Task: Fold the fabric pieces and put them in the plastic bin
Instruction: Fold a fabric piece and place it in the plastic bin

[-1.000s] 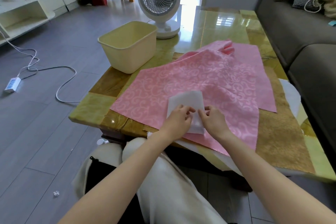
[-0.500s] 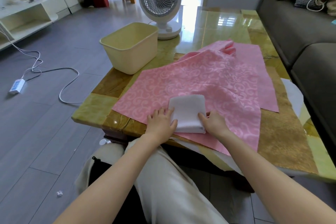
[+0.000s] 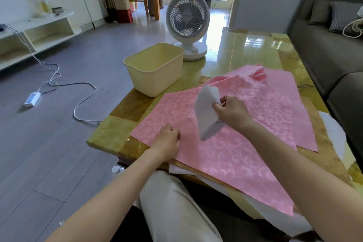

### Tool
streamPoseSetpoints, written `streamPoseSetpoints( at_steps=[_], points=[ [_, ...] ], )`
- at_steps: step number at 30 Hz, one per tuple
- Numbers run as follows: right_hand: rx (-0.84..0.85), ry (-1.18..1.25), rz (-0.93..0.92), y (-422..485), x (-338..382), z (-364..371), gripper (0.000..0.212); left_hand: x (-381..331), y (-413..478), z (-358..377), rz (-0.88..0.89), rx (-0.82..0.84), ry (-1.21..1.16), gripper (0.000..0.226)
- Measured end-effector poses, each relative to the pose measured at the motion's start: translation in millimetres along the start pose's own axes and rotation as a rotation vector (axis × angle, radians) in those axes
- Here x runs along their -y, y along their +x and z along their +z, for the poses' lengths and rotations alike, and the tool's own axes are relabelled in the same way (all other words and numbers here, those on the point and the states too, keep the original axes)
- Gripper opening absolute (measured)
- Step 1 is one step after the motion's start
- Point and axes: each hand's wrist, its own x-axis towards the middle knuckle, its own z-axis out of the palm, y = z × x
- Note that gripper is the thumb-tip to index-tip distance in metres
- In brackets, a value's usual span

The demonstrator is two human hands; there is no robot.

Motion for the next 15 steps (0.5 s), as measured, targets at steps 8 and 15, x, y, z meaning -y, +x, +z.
streamPoseSetpoints(
  at_steps=[8, 15],
  points=[
    [-0.083, -0.075, -0.165, 58, 54, 7, 0.027, 40, 53, -94, -0.026, -0.369, 0.082, 0.036],
    [-0.074, -0.082, -0.179, 81, 73, 27, 0.027, 63, 95, -131, -0.082, -0.368, 0.106, 0.054]
  ],
)
